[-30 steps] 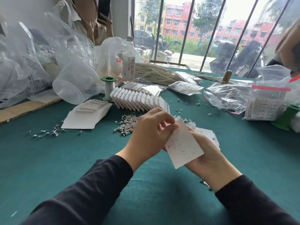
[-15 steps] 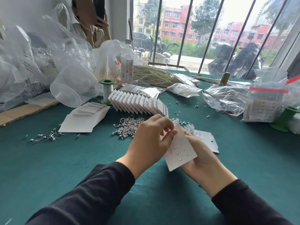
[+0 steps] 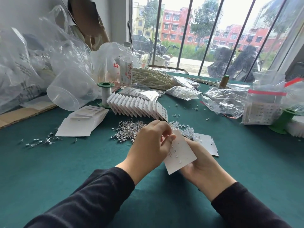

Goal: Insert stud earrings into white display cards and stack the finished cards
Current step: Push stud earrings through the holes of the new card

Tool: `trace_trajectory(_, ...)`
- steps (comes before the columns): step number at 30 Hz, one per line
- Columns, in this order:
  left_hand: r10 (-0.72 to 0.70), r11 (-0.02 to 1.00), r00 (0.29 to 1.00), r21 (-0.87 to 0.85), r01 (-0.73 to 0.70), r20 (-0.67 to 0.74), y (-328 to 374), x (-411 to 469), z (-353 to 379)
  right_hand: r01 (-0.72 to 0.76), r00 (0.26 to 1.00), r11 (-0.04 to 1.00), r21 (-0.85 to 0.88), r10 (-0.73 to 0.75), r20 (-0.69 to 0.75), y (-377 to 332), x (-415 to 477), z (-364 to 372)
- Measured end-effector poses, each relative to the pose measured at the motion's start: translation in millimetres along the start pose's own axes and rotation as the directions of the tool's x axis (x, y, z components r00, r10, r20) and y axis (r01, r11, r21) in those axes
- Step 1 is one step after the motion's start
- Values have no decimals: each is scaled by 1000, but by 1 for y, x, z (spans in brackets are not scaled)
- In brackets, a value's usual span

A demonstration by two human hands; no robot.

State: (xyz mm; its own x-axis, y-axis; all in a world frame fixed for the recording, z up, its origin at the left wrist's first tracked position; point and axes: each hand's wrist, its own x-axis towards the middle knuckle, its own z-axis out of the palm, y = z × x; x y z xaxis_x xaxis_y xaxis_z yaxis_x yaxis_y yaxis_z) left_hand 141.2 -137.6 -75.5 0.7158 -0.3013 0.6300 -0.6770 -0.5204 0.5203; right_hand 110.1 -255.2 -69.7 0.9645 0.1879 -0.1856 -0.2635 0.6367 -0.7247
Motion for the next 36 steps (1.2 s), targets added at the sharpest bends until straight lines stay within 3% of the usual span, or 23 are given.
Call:
trace_trajectory(17,60,998,998,12,-59,-32,-1,-1,0,-7,999,1000,21,8,-36,1,2,-3)
trace_trajectory(20,78,997,996,-4,-78,-33,2,-2,-1,90,990,996,-11,-91,-105,2,2,-4)
trace_trajectory(22,-22,996,999,-82,19,-34,8,-4,-1,211,950,961,-178,-245,-196,4,2,-6)
trace_trajectory(23,-100,986,995,-136,95,-27,10,-4,-1,274,904,898,-344,-362,-227,6,1,-7)
trace_trajectory(25,-275,916,961,-292,275,43,11,-2,0,353,754,600,-718,-637,-161,7,1,-8)
trace_trajectory(27,-420,734,886,-500,460,198,10,-1,-1,346,629,261,-901,-777,16,9,3,-7)
trace_trajectory(28,-462,624,840,-570,535,283,9,-1,-2,331,599,149,-932,-796,85,10,3,-7)
trace_trajectory(32,-531,355,718,-651,670,450,2,1,-7,312,631,-23,-950,-743,226,15,5,-9)
trace_trajectory(36,-617,275,623,-611,743,480,-6,6,-11,354,637,-191,-915,-667,386,13,4,-7)
